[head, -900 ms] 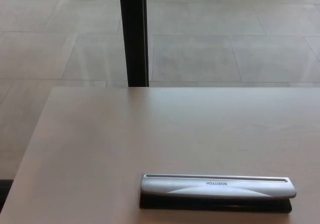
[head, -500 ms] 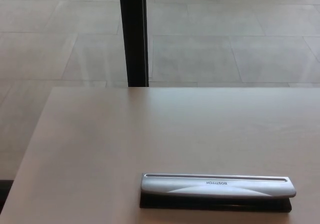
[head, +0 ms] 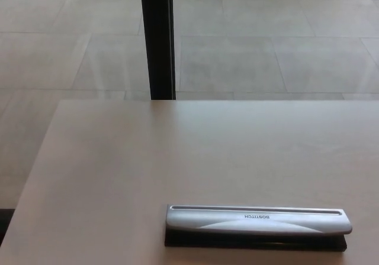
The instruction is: A hole pucnch is kept on the middle on the desk infront of the robot and the robot uses both its hands as fists to press on it and use it
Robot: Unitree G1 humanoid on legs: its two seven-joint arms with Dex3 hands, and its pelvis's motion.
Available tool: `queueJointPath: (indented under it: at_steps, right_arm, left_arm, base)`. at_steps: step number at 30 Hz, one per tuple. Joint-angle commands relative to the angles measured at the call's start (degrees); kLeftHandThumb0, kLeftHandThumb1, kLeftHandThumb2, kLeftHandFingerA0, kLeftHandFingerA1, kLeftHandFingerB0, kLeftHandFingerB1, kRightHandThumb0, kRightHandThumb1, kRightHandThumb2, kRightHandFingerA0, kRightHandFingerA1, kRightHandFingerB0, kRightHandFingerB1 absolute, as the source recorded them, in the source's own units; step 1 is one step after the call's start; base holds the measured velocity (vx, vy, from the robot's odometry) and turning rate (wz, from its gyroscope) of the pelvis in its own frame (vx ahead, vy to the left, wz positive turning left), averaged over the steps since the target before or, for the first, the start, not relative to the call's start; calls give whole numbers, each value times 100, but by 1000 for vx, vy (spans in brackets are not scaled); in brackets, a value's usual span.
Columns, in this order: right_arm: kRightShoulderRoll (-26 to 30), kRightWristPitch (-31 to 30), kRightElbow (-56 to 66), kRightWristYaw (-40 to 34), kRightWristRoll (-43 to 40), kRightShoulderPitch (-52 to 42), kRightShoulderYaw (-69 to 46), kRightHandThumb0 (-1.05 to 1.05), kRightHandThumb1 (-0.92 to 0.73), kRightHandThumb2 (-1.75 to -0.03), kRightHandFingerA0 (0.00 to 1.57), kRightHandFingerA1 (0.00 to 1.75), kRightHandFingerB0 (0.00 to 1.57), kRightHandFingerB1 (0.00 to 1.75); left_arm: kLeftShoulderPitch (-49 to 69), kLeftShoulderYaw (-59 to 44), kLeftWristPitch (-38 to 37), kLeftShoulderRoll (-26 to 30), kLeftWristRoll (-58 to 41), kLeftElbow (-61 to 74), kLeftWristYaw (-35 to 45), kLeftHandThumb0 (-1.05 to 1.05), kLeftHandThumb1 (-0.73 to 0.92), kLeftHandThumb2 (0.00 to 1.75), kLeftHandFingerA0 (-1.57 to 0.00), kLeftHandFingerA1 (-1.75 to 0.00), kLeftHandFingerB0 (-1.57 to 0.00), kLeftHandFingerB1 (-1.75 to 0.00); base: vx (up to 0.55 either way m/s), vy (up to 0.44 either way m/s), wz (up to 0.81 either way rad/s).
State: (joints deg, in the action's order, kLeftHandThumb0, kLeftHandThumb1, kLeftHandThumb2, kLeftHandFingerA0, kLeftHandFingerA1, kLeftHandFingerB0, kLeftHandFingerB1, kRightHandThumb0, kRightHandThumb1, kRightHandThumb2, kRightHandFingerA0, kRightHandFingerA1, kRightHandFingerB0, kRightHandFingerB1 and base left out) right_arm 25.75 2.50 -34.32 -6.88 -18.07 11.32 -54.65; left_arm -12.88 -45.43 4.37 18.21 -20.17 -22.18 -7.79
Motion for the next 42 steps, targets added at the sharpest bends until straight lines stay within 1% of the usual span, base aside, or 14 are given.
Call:
queueJointPath:
  at_steps: [1,2,13,14,15,16,17,18,19,20,21,22,26,42]
  right_arm:
    - [142,201,2260,-1009,-518,1109,-66,-36,-58,-117,133,138,87,100]
    - [22,140,2632,-1026,-550,1236,71,-35,-51,-111,115,174,93,118]
    - [-1250,-977,5618,-1094,-478,986,1783,-33,-45,-108,106,171,91,108]
    - [-1401,-938,5770,-950,-422,849,2056,-27,-55,-106,99,175,79,118]
    - [-1587,-932,5926,-898,-340,724,2305,-29,-57,-115,123,134,83,102]
    - [-1654,-956,5982,-904,-305,695,2362,-29,-57,-115,123,134,83,102]
    - [-1781,-902,6012,-828,-272,588,2498,-19,-63,-102,99,175,75,118]
    - [-2035,-794,6050,-697,-223,390,2760,-15,-64,-104,97,175,75,116]
    - [-2178,-765,6068,-614,-231,277,2916,-17,-68,-103,98,175,72,119]
    - [-2276,-731,6060,-498,-219,162,3078,-28,-61,-110,122,140,77,102]
    - [-2356,-700,6033,-459,-159,111,3167,-28,-61,-110,122,140,77,102]
    - [-2511,-519,5832,-283,42,-68,3441,-25,-67,-101,104,175,76,108]
    - [-2687,-578,5721,-86,353,-496,4066,-26,-69,-94,96,175,72,106]
    - [-2875,-418,4978,27,781,-1273,5344,-26,-66,-98,100,175,74,137]
  left_arm:
    - [-2152,295,1863,141,-1498,2676,-1576,-17,91,61,-66,-168,-60,-100]
    - [-2134,596,2003,-22,-1621,3196,-1490,-9,91,75,-68,-175,-60,-121]
    - [-1966,2122,1914,-1367,-1842,5011,-1234,-15,76,95,-82,-175,-60,-125]
    - [-1882,2406,1954,-1424,-1668,4987,-1008,-18,72,100,-86,-175,-63,-140]
    - [-1820,2642,1982,-1557,-1598,4968,-877,-19,71,99,-90,-175,-71,-132]
    - [-1805,2689,1996,-1612,-1596,4974,-865,-19,71,99,-90,-175,-71,-132]
    - [-1727,2875,2019,-1710,-1515,4986,-808,-23,65,111,-93,-175,-73,-141]
    - [-1583,3232,2075,-1962,-1389,5010,-777,-23,60,115,-96,-175,-74,-137]
    - [-1487,3454,2072,-2174,-1310,4990,-791,-23,61,116,-97,-175,-73,-137]
    - [-1374,3689,2048,-2316,-1188,4930,-718,-25,61,114,-97,-175,-73,-136]
    - [-1320,3806,2111,-2435,-1154,4929,-772,-25,61,114,-97,-175,-73,-136]
    - [-1101,4238,1873,-2729,-827,4695,-675,-20,63,111,-97,-175,-74,-132]
    - [-637,5013,1928,-3068,-465,4478,-722,-21,73,95,-87,-175,-61,-135]
    - [405,6858,1674,-3763,65,3493,-1368,-27,76,95,-84,-175,-51,-171]
  base:
    - [0,0,0]
    - [0,0,0]
    - [0,0,0]
    - [0,0,0]
    - [0,0,0]
    - [0,0,0]
    - [0,0,0]
    - [0,0,0]
    - [0,0,0]
    - [0,0,0]
    - [0,0,0]
    - [0,0,0]
    - [0,0,0]
    - [0,0,0]
